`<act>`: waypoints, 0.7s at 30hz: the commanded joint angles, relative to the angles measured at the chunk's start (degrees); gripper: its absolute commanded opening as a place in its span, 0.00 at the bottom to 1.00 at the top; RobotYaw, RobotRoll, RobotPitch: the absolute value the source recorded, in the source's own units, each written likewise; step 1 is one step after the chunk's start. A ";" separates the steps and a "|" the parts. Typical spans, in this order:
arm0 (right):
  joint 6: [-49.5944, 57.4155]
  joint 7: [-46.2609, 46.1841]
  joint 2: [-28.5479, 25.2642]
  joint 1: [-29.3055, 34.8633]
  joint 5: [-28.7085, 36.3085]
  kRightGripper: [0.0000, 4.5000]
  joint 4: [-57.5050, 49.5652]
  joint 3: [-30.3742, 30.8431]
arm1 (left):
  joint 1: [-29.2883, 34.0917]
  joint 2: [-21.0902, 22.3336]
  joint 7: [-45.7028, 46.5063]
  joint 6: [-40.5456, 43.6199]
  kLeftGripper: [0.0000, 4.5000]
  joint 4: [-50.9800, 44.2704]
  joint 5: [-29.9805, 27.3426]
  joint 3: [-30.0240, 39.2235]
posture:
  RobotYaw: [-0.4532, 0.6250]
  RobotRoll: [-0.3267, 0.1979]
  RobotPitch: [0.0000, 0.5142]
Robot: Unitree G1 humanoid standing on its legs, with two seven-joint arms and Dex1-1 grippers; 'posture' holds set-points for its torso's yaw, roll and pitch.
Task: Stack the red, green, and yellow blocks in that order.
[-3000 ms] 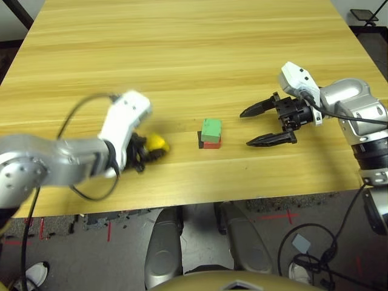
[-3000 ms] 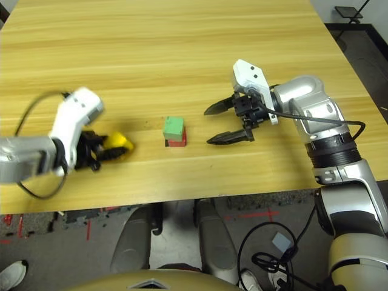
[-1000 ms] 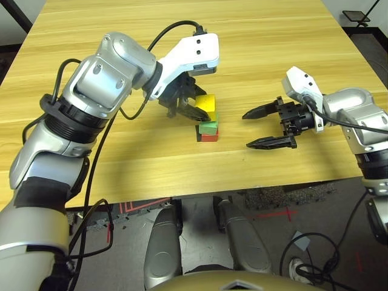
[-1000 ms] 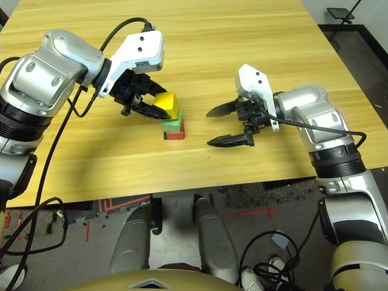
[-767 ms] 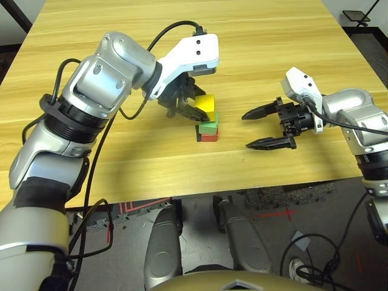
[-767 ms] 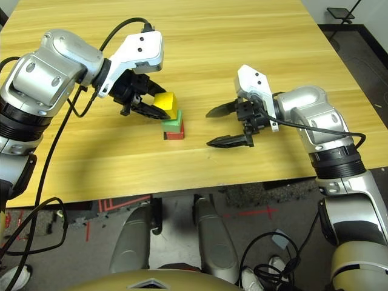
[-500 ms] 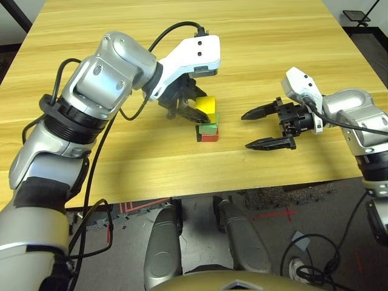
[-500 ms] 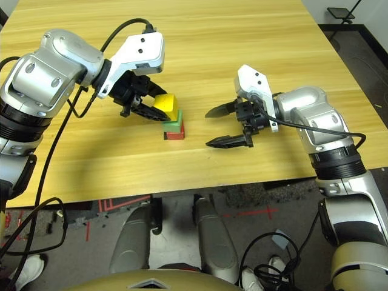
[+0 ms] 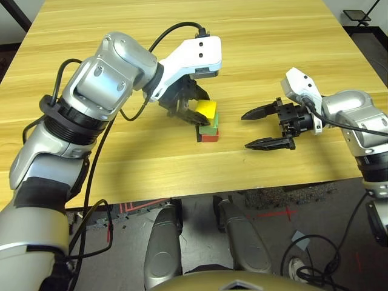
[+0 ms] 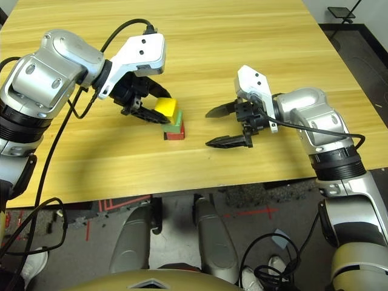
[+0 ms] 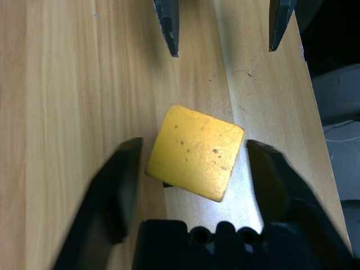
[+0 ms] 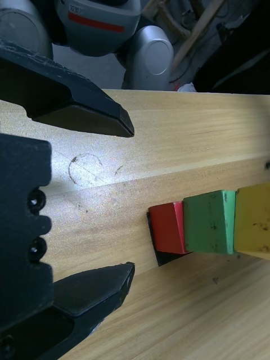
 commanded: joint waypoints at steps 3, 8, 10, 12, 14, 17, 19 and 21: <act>0.14 0.03 -0.92 0.81 0.49 1.00 -1.47 -0.91 | 0.01 -0.72 0.15 0.71 0.99 -0.51 0.15 -0.23 | 0.34 0.56 0.55; -0.32 0.46 -0.74 0.48 0.49 1.00 -0.78 -0.93 | -0.41 -0.19 -0.30 2.62 0.99 -0.73 -1.89 2.08 | 0.34 0.55 0.54; -0.44 0.83 -0.78 0.32 0.90 1.00 -0.22 -1.40 | -0.40 0.45 -0.23 4.35 0.99 -1.07 -3.56 4.14 | 0.35 0.54 0.52; 0.19 0.98 -0.59 0.20 2.21 1.00 0.51 -2.69 | -0.04 1.66 0.01 6.51 0.99 -2.10 -5.63 6.86 | 0.36 0.53 0.51; 0.68 1.19 -0.66 0.11 3.39 1.00 1.08 -3.88 | 0.50 2.67 1.09 8.84 0.99 -3.64 -7.31 9.42 | 0.36 0.52 0.49; 3.34 -1.29 0.02 -0.99 5.75 1.00 2.38 -7.12 | 3.01 3.02 7.12 16.43 0.99 -7.48 -11.21 18.87 | 0.37 0.50 0.47; 4.59 -3.27 0.52 -1.36 6.65 1.00 3.07 -8.79 | 4.64 2.16 11.25 19.73 0.99 -9.32 -12.85 23.38 | 0.38 0.48 0.46; 6.18 -10.96 2.94 -1.13 7.13 1.00 4.51 -12.90 | 7.68 1.02 18.07 22.25 0.99 -10.75 -13.05 30.84 | 0.38 0.46 0.45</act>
